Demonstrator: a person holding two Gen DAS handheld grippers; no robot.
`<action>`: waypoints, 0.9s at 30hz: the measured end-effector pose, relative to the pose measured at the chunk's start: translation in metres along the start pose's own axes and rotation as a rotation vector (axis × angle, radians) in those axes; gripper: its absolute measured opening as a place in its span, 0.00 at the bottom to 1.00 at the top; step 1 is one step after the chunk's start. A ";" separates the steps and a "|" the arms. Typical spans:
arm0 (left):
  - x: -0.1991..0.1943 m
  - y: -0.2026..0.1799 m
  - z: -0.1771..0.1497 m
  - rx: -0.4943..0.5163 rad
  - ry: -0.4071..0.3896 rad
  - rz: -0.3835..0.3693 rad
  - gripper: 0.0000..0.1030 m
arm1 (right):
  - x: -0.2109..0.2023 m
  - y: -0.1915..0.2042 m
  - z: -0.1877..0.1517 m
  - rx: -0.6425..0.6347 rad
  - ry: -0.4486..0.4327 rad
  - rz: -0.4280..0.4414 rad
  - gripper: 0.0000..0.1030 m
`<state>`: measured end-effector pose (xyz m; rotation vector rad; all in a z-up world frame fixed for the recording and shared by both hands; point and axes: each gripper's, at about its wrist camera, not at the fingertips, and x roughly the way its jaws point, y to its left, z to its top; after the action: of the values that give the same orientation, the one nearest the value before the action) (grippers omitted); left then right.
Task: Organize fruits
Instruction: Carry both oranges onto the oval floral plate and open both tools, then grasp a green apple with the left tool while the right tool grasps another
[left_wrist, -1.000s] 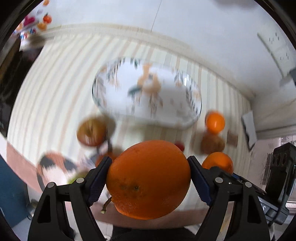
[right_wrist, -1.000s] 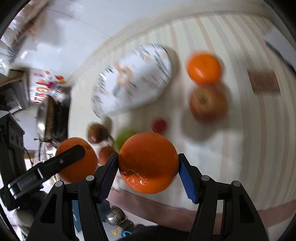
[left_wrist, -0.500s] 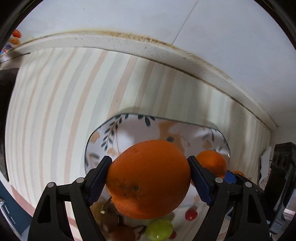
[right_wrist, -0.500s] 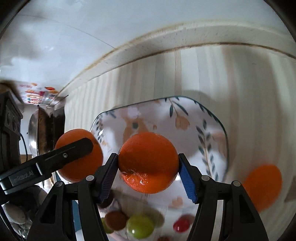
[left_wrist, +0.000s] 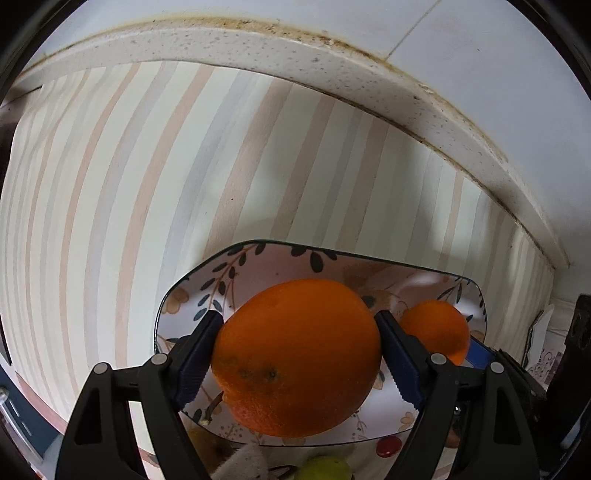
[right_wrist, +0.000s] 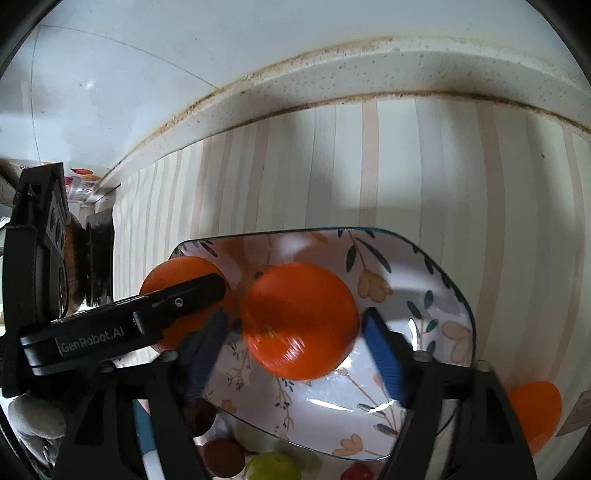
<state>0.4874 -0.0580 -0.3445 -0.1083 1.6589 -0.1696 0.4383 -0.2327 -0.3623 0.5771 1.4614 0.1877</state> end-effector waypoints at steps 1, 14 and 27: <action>0.000 0.001 0.000 -0.003 0.003 -0.003 0.80 | -0.002 0.002 -0.002 -0.003 -0.003 -0.007 0.85; -0.020 0.013 -0.027 -0.016 -0.053 0.030 0.81 | -0.055 0.023 -0.027 -0.100 -0.090 -0.186 0.88; -0.091 0.017 -0.101 0.011 -0.291 0.126 0.85 | -0.092 0.057 -0.087 -0.200 -0.166 -0.303 0.88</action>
<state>0.3964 -0.0214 -0.2491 -0.0178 1.3697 -0.0635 0.3559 -0.2041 -0.2546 0.1991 1.3312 0.0447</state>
